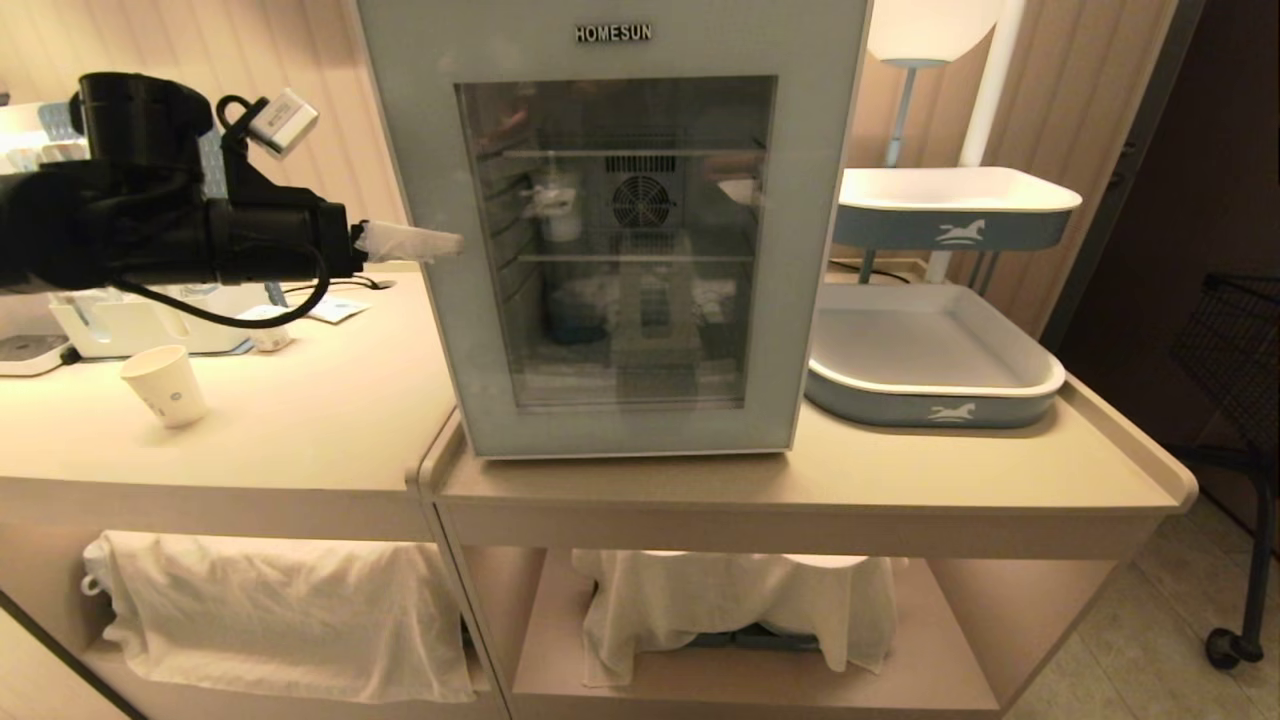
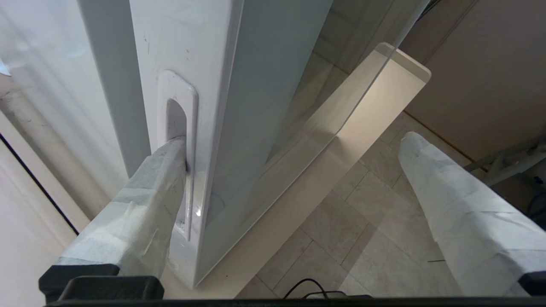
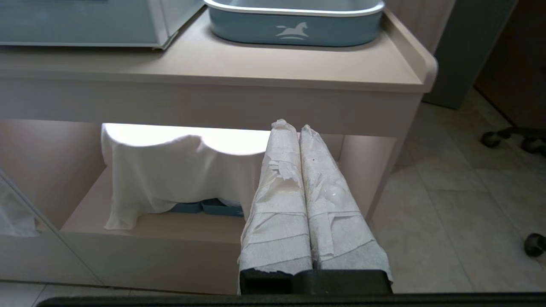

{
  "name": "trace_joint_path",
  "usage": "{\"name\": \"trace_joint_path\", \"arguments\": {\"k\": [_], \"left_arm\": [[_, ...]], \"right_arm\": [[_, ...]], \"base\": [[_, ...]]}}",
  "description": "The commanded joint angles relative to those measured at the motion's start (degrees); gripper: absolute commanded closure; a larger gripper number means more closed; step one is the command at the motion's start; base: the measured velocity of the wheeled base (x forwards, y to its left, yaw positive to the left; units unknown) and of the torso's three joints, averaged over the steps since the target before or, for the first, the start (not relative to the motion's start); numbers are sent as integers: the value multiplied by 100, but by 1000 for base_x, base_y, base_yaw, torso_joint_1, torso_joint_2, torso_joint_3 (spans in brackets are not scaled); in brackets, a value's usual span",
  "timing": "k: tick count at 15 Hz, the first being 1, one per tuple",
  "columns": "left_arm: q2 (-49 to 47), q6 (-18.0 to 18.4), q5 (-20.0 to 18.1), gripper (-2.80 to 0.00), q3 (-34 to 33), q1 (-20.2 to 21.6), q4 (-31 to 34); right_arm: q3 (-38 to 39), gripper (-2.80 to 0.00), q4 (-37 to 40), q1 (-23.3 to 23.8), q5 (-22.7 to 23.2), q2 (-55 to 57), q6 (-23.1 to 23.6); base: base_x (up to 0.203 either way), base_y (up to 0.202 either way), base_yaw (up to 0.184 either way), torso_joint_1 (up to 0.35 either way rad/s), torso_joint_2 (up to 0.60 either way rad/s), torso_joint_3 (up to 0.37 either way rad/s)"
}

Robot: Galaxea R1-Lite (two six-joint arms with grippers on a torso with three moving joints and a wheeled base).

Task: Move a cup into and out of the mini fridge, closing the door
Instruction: Open the freezer door

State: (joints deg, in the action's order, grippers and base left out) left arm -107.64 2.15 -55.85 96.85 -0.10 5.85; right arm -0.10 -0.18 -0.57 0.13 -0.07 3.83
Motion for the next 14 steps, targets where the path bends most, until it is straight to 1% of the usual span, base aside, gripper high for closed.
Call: {"name": "trace_joint_path", "arguments": {"k": [1,4,9,12,14], "left_arm": [[163,-8,-23,-280,-71,1,-42],[409,-28,-23,-280,-288,7,-36],[1203,-197,-57,-280,-1060,6,-6],[1756,-463,-67,-280,-1538,1,8],[2110,-515,-101,-280,-1892,1,12]], "right_arm": [[1,0,1,-4,4,7,4],[1,0,1,-4,4,7,4],[1,0,1,-4,4,7,4],[1,0,1,-4,4,7,4],[1,0,1,-4,4,7,4]], "base": [[0,0,0,0,0,0],[0,0,0,0,0,0],[0,0,0,0,0,0],[0,0,0,0,0,0],[0,0,0,0,0,0]]}}
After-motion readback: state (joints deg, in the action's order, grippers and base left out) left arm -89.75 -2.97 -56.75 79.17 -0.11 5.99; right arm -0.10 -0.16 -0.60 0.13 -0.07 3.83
